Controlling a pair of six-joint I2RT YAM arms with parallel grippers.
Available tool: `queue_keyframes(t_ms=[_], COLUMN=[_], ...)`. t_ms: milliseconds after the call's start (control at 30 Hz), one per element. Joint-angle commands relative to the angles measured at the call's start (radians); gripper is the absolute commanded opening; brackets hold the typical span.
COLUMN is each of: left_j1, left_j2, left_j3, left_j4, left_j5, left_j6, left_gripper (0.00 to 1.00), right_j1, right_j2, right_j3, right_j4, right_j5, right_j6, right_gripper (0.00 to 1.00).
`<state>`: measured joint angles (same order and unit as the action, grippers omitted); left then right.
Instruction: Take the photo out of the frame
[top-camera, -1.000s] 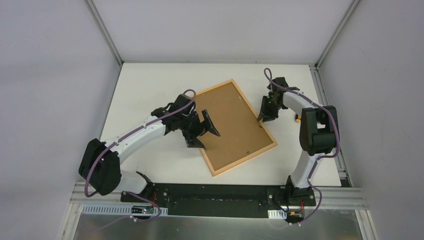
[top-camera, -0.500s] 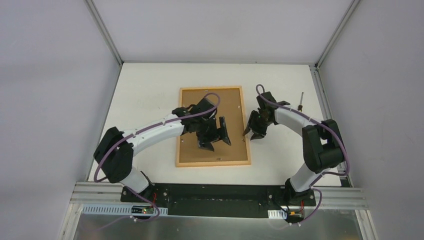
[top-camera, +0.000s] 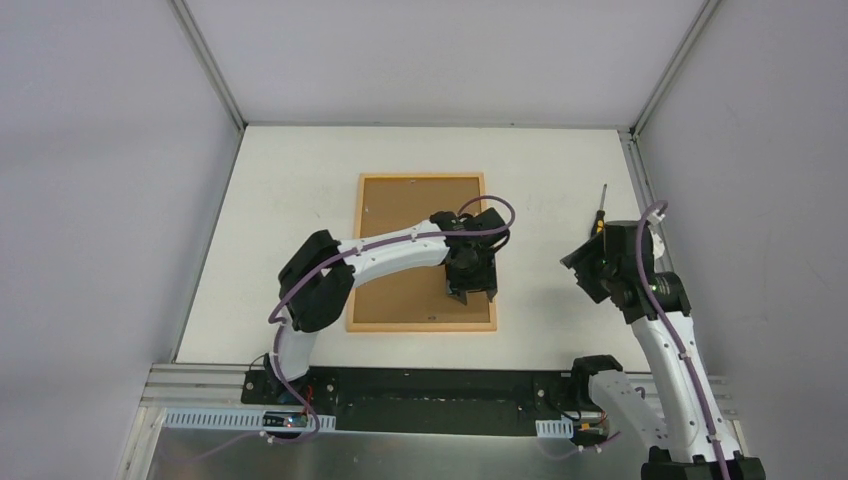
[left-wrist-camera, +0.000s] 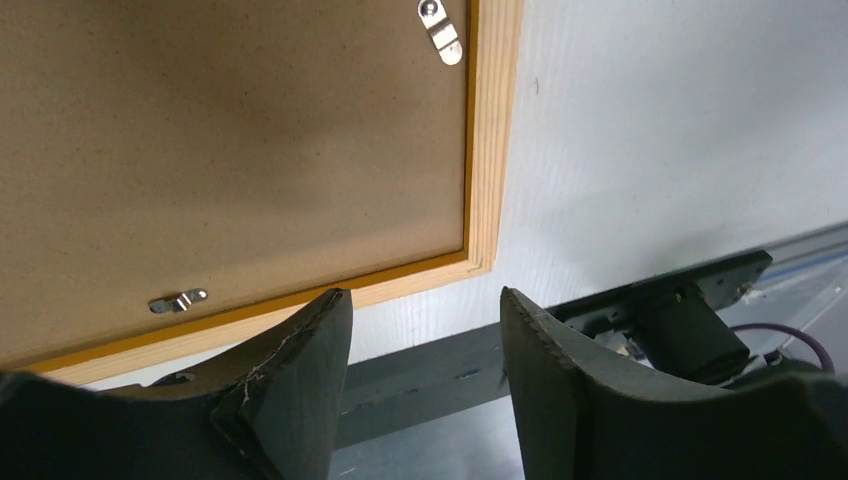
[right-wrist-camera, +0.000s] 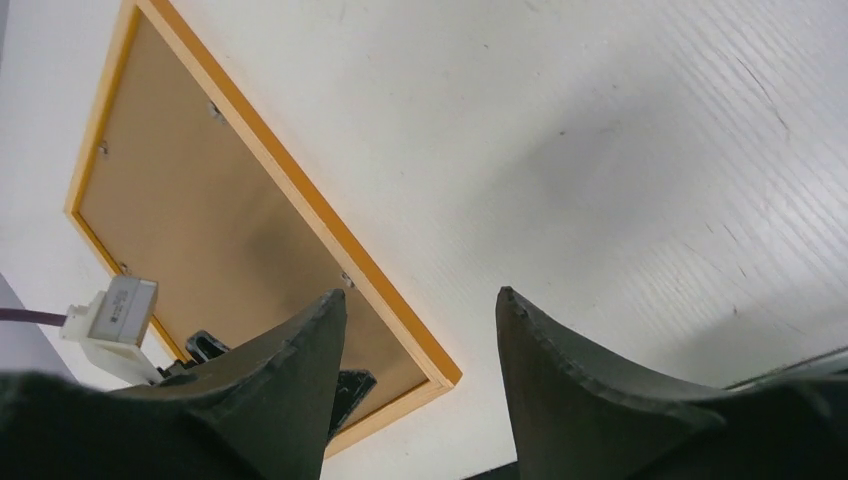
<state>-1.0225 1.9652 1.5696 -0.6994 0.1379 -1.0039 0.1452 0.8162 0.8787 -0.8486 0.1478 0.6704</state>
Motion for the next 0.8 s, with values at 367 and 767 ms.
queue_keyframes(t_ms=[367, 767], left_j1=[-0.091, -0.091], left_j2=[0.168, 0.233], left_j3=[0.204, 0.261], left_j4=[-0.105, -0.108], left_j5=[-0.198, -0.211], left_j6=[-0.060, -0.046], left_gripper=[0.43, 0.34], right_j1=[-0.008, -0.008], right_j2=[-0.158, -0.201], right_j3=[-0.127, -0.144], right_j4=[-0.177, -0.212], right_j5=[-0.023, -0.051], right_j6=[0.032, 0.019], right_gripper=[0.59, 0.59])
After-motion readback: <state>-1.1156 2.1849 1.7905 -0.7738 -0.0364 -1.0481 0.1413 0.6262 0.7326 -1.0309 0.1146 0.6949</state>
